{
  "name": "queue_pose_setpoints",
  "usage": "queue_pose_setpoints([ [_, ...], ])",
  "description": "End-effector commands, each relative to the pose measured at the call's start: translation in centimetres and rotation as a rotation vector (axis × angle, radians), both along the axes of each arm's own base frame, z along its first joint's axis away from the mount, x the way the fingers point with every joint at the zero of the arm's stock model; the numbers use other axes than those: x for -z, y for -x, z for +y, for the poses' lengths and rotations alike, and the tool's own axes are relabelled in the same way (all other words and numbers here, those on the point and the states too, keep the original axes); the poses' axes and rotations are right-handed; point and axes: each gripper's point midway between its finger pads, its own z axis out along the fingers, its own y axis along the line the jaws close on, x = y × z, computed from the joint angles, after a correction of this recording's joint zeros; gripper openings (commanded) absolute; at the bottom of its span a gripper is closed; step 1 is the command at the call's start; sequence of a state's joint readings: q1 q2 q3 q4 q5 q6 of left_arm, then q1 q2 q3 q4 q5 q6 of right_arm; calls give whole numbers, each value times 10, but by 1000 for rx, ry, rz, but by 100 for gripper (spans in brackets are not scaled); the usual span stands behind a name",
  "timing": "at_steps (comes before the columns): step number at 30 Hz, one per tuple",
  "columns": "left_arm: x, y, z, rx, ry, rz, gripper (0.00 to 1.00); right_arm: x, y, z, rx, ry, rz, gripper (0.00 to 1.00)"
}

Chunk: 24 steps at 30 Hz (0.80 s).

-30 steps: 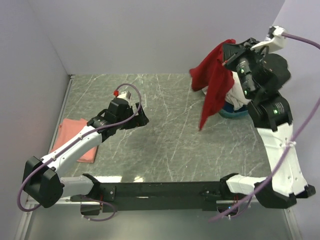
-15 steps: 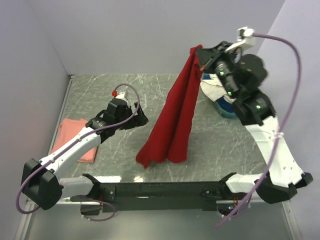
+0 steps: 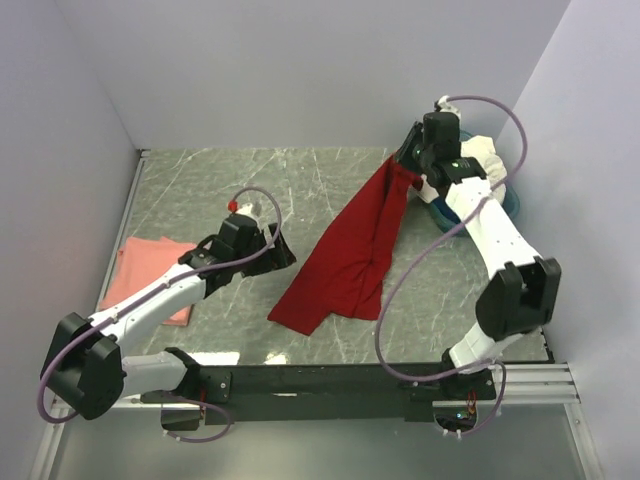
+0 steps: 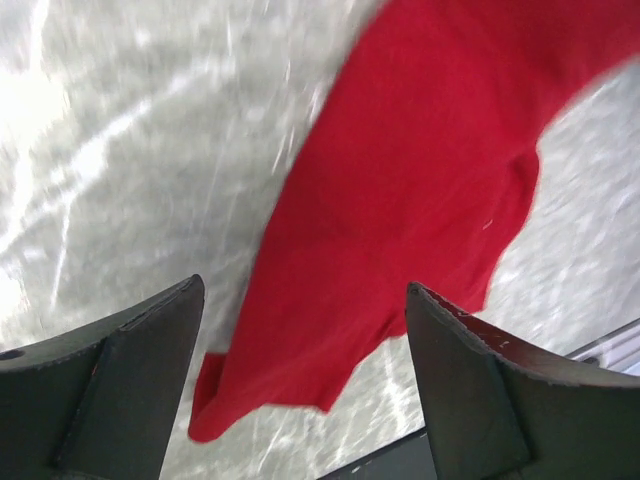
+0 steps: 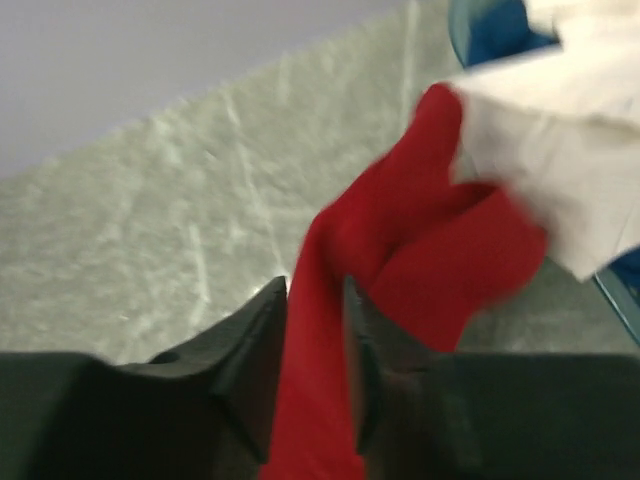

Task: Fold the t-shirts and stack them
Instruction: Move the tshirt to the center of the board, then flatten the tshirt out

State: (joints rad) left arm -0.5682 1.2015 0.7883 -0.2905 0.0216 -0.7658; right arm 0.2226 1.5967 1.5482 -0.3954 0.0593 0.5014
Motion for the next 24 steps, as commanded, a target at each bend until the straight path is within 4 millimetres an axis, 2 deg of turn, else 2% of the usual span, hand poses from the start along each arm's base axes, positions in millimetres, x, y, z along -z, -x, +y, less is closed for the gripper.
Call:
queue_pose_setpoints([
  [1, 7, 9, -13, 20, 19, -7, 87, 0, 8, 3, -16, 4, 30, 39],
  [2, 17, 17, -15, 32, 6, 22, 86, -4, 18, 4, -13, -6, 17, 42],
  [3, 24, 22, -17, 31, -19, 22, 86, 24, 30, 5, -13, 0, 70, 43],
  [4, 30, 23, -16, 14, -35, 26, 85, 16, 41, 7, -18, -20, 35, 43],
  [5, 41, 28, -15, 10, -55, 49, 84, 24, 52, 15, -38, -19, 45, 44],
  [6, 48, 33, -16, 13, -71, 58, 83, 53, 68, 12, -25, 4, 100, 44],
  [7, 53, 36, -16, 2, -81, 70, 83, 60, 77, 14, -30, 8, 100, 45],
  [8, 62, 39, -12, -14, -111, 76, 82, 77, 100, 19, -51, 16, 125, 45],
  [9, 67, 41, -10, -25, -122, 86, 82, 72, 112, 20, -50, 1, 100, 45],
  [10, 70, 43, -8, -31, -131, 90, 82, 81, 123, 24, -70, 2, 110, 45],
  [11, 76, 46, -5, -40, -149, 94, 81, 107, 140, 24, -79, 13, 162, 45],
  [12, 78, 47, -4, -42, -154, 97, 80, 116, 153, 31, -101, 12, 177, 45],
  [13, 80, 47, -4, -46, -155, 99, 80, 115, 164, 36, -115, -20, 167, 45],
  [14, 84, 50, -4, -39, -160, 107, 79, 140, 179, 34, -122, -12, 218, 44],
  [16, 87, 51, -8, -24, -154, 110, 76, 150, 198, 44, -150, -54, 232, 44],
  [17, 88, 52, -9, -16, -153, 110, 75, 170, 210, 43, -158, -57, 272, 44],
  [19, 87, 52, -13, -8, -139, 109, 70, 176, 221, 50, -180, -92, 278, 44],
  [21, 88, 53, -15, -2, -139, 116, 66, 191, 230, 49, -177, -89, 306, 44],
  [22, 87, 52, -16, -3, -136, 114, 59, 195, 233, 53, -187, -93, 314, 44],
  [24, 88, 51, -17, -2, -140, 117, 53, 205, 240, 57, -199, -91, 339, 44],
])
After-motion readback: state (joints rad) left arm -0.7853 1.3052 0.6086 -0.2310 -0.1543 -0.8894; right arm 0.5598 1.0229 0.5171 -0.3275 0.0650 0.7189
